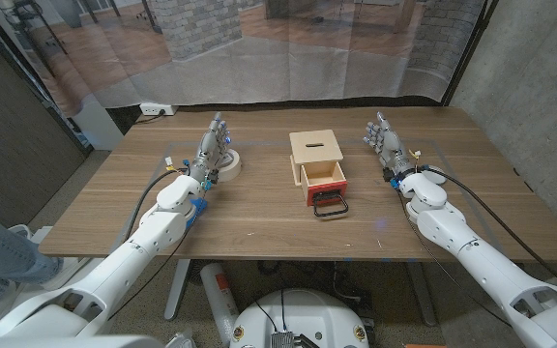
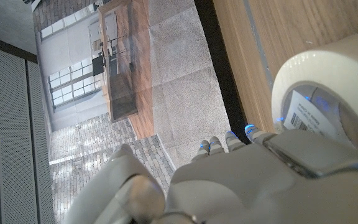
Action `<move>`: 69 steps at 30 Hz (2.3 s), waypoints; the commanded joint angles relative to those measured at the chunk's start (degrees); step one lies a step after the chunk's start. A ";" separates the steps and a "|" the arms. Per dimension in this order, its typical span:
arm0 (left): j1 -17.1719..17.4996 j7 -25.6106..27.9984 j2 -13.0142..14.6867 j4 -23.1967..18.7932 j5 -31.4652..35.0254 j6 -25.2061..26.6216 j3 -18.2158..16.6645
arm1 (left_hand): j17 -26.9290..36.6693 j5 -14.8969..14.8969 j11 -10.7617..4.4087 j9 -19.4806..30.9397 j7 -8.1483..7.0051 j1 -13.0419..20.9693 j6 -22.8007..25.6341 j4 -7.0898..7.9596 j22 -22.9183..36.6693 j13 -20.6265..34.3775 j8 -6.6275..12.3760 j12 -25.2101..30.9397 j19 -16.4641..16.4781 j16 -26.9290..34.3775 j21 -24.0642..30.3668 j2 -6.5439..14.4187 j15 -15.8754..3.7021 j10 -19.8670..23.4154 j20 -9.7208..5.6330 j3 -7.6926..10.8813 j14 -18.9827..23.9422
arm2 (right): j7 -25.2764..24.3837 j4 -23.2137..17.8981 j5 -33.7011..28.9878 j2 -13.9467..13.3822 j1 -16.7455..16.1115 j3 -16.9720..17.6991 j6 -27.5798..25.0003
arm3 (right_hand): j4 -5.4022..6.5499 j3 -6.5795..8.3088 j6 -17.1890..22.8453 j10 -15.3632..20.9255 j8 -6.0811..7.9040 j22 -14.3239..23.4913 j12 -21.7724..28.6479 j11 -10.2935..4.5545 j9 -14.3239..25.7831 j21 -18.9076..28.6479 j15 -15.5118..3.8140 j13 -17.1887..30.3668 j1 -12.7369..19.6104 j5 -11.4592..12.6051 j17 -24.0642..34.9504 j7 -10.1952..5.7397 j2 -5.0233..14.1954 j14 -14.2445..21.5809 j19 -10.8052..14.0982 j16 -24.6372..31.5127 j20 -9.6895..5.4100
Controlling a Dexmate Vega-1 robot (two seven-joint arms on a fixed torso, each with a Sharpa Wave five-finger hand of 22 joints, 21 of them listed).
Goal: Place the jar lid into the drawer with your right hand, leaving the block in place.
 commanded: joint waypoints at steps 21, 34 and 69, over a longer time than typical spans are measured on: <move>-1.60 0.23 -0.36 -0.04 -0.01 3.77 1.29 | 0.22 0.63 0.50 0.10 0.33 1.44 -1.74 -0.41 0.23 0.26 0.43 0.59 -5.87 0.46 0.43 0.77 0.25 -0.97 -0.07 0.53 -4.70 | -1.63 -2.67 1.05 -0.80 -1.92 1.56 -0.23 | -0.45 0.81 1.50 1.88 0.51 0.24 0.69 -0.41 0.21 -0.69 0.42 0.11 1.49 0.10 0.04 -0.02 1.00 1.13 0.90 0.54 -1.40; -1.02 2.24 0.20 -3.11 0.96 5.54 1.79 | 0.21 0.74 0.62 0.11 0.30 1.89 -1.62 -0.63 0.24 0.26 0.51 0.68 -6.11 0.49 0.48 1.08 0.25 -0.89 0.14 0.56 -4.71 | -0.77 -3.72 1.04 -1.92 -2.75 2.31 1.09 | -0.94 1.03 1.73 2.26 0.48 0.26 0.77 -0.46 0.21 -1.12 0.51 0.11 2.31 -0.11 0.00 -0.26 1.34 1.76 1.45 0.59 -1.29; -1.29 0.67 1.09 -3.97 0.53 5.99 1.71 | 0.22 0.85 0.58 0.11 0.19 2.88 -1.03 -1.07 0.26 0.27 0.73 0.82 -6.47 0.59 0.61 1.82 0.28 -0.79 0.45 0.62 -4.58 | -3.06 -7.36 -1.10 -4.40 -4.07 3.46 1.35 | -2.02 1.12 2.62 3.56 0.57 0.33 1.05 -0.80 0.23 -2.21 0.44 0.12 3.78 -0.76 0.00 -0.80 1.43 3.26 2.70 0.64 -1.05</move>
